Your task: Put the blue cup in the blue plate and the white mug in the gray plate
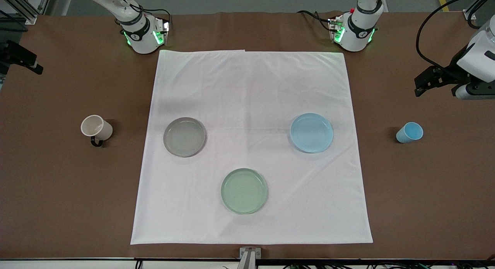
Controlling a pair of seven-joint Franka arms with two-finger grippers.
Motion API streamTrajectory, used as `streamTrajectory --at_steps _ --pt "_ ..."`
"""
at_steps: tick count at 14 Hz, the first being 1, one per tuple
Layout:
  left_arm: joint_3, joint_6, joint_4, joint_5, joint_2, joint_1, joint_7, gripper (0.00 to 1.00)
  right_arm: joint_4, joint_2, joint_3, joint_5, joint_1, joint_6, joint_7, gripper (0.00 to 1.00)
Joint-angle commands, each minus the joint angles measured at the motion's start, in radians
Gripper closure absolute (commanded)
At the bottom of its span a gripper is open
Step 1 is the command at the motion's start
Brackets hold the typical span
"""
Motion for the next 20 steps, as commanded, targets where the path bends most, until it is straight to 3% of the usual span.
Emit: streamTrajectory --at_steps 1,6,9,14,18,20 --pt "0.000 -0.017 0.013 0.000 -0.004 0.004 0.021 0.00 -0.011 -0.006 0.003 0.014 -0.005 0.011 -0.012 0.00" --pt "0.019 -0.015 0.037 -0.012 0.042 0.039 0.142 0.00 -0.006 0.002 0.001 0.008 -0.008 0.003 -0.007 0.00" --pt "0.021 0.120 -0.122 -0.015 0.046 0.115 0.163 0.00 -0.006 0.051 0.000 0.002 -0.016 0.015 -0.010 0.00" --pt "0.021 0.467 -0.409 0.002 0.050 0.175 0.163 0.00 -0.001 0.297 -0.008 -0.010 -0.057 0.199 -0.013 0.00" --pt "0.020 0.720 -0.584 0.009 0.076 0.223 0.211 0.01 -0.096 0.403 -0.006 -0.009 -0.102 0.410 -0.015 0.00" --pt "0.020 0.805 -0.611 0.009 0.125 0.259 0.266 0.02 -0.238 0.404 -0.006 -0.007 -0.105 0.597 -0.018 0.00"
